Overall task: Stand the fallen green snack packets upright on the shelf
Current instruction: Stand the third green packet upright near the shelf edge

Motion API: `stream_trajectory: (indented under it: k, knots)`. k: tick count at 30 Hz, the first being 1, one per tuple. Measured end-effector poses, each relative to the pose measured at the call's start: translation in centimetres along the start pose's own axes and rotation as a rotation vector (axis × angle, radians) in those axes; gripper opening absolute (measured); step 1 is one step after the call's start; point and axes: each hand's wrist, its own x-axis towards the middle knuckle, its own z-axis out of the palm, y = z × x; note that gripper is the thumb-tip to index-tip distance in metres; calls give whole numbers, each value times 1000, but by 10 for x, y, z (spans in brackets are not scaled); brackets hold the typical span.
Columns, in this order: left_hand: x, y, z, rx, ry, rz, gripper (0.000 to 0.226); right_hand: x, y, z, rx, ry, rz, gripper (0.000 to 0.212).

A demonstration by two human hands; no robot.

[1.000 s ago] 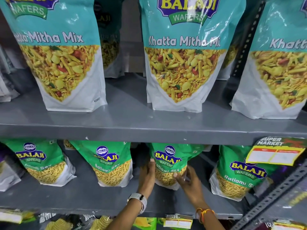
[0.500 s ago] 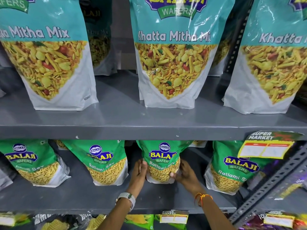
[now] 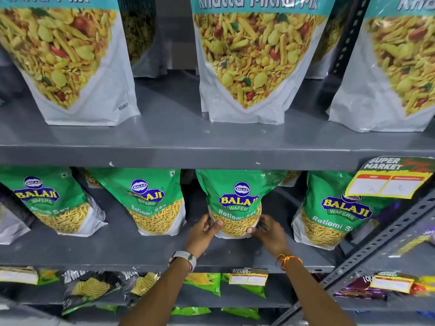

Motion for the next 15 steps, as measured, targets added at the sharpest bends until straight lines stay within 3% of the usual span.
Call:
stream_trajectory:
  k: [5, 9, 11, 13, 15]
  knots:
    - [-3, -5, 3, 7, 8, 11, 11, -9, 1, 0, 5, 22, -4, 28]
    - [-4, -3, 4, 1, -4, 9, 14, -10, 1, -2, -29, -1, 22, 31]
    - [-9, 0, 3, -14, 3, 40, 27, -11, -2, -8, -49, -46, 76, 47]
    - [-21, 7, -3, -29, 89, 82, 40, -13, -17, -18, 8, 34, 144, 63]
    - [-41, 10, -21, -92, 261, 141, 29, -21, -45, -26, 99, 155, 17, 41]
